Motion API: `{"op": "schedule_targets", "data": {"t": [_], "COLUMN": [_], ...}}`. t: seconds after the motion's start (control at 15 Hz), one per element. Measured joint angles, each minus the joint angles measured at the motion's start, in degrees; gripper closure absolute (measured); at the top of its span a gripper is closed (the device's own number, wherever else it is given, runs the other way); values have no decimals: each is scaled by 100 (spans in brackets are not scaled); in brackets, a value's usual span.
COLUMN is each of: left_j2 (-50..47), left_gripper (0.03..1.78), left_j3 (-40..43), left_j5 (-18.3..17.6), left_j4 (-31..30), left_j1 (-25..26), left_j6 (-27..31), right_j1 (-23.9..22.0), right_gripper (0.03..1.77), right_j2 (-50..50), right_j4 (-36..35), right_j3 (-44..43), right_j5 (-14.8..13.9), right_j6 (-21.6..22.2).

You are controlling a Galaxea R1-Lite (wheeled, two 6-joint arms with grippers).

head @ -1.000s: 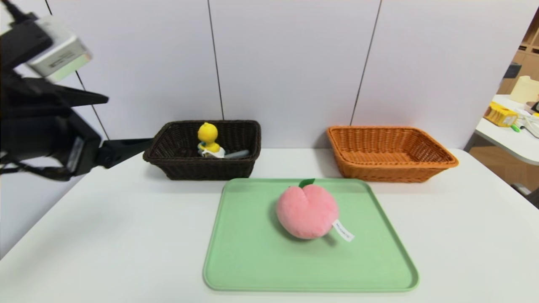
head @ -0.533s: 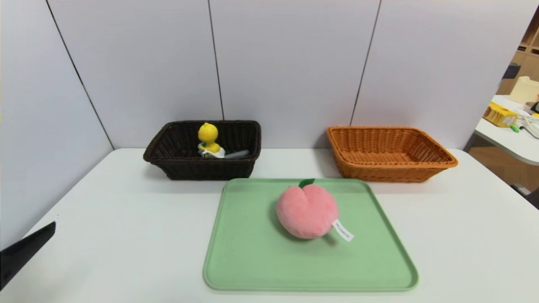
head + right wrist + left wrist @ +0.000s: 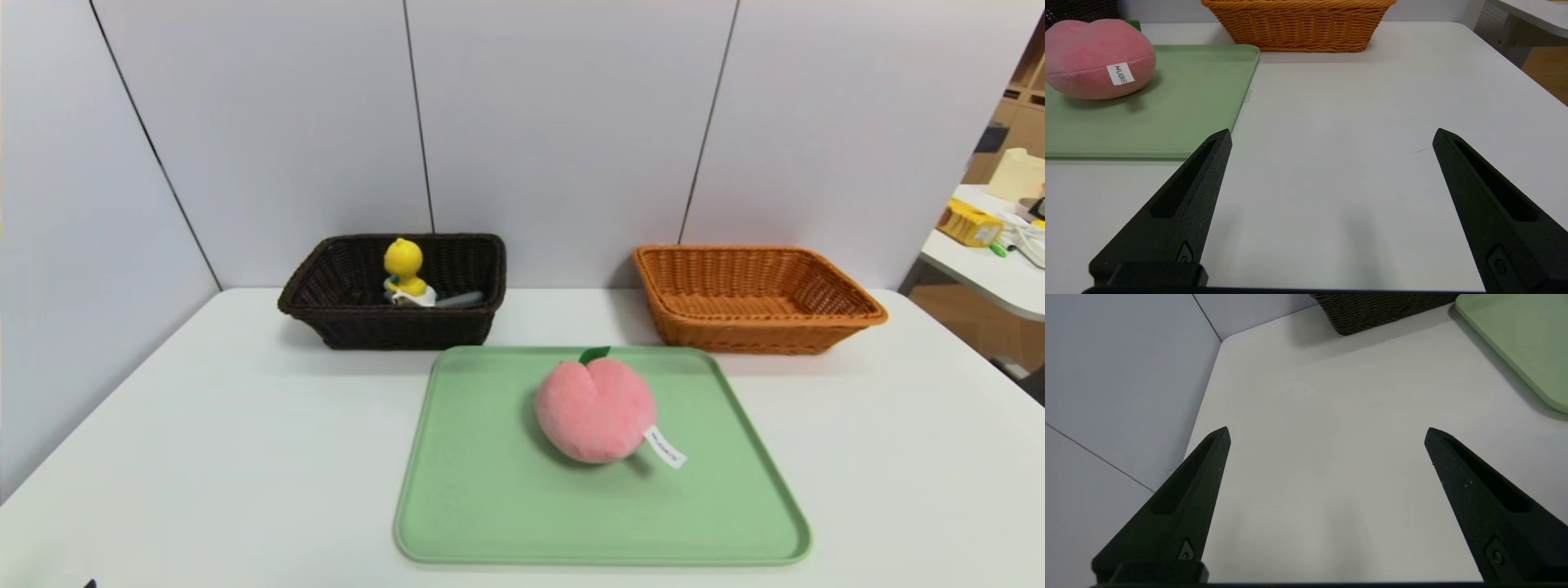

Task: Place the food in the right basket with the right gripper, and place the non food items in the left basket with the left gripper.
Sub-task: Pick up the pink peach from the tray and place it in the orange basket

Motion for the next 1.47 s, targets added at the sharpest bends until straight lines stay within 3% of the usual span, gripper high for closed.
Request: {"op": "schedule_targets", "data": {"t": [0.2,0.67,1.27,1.47], "left_j2": [-222,-1284,-1699,-1699], "left_gripper": [12,12,12,12], "left_j3": [228,1001,1061,1063], "left_j5": [-60,260,402,568], "left_j4": [-77,165,244,219], "left_j1": [-239,-469,-467,-467], "left_j6": [-102,-733,-1211,-1602], "right_j1": [0,0,0,0], "right_gripper": [10,10,10,10], "right_j2": [0,0,0,0], "right_j4": [-2,-2,-2,-2], "right_j3": [0,0,0,0], "right_j5": [-2,-2,-2,-2], "right_j6": [0,0,-2,0]}}
